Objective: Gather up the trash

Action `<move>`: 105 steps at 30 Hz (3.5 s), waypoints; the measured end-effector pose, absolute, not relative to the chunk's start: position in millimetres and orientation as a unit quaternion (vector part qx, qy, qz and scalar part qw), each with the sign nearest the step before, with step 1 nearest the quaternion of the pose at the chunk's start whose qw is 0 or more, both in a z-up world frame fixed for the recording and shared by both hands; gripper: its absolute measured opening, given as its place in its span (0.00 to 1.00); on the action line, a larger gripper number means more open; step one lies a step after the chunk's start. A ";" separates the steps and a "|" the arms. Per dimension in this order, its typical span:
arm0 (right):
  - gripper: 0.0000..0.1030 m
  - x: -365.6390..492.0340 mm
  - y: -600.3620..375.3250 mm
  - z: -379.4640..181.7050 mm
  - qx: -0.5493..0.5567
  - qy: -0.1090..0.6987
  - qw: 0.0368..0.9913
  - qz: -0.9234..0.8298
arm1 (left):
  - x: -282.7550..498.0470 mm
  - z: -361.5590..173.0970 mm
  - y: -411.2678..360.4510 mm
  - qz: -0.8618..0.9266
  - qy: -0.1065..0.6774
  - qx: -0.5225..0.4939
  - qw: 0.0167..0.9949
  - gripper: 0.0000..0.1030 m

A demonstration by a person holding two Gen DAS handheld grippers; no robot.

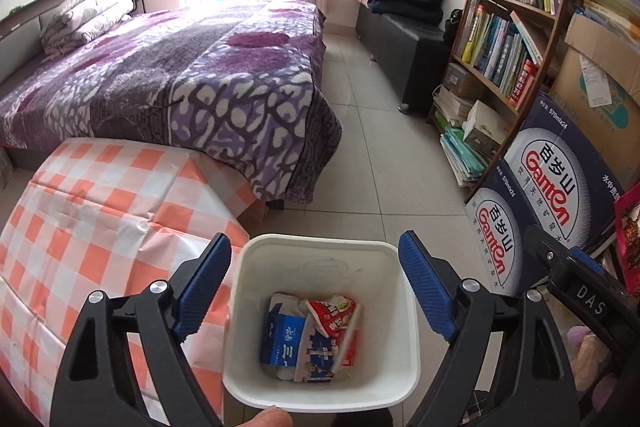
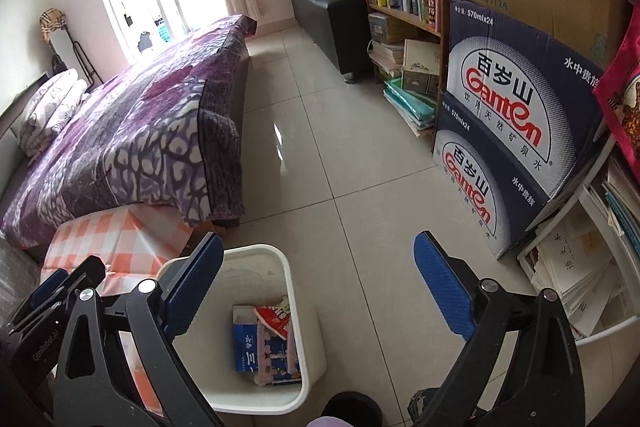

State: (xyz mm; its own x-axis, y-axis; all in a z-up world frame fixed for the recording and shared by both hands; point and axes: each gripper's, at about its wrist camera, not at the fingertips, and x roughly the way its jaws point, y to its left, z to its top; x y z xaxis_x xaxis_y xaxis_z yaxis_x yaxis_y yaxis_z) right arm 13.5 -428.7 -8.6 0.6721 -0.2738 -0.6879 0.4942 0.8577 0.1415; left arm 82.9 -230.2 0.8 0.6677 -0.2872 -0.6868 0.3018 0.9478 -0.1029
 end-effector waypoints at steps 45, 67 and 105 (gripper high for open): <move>0.93 -13.7 -253.2 -25.8 -0.003 0.239 0.944 -0.229 | 36.8 -26.6 -77.2 -0.049 0.325 -0.010 0.944 0.93; 0.93 -17.1 -255.9 -23.6 0.012 0.235 0.946 -0.222 | 36.6 -28.9 -76.5 -0.038 0.323 -0.002 0.946 0.93; 0.93 -12.6 -247.8 -30.2 0.017 0.245 0.946 -0.210 | 34.3 -32.0 -83.5 -0.055 0.316 0.007 0.947 0.90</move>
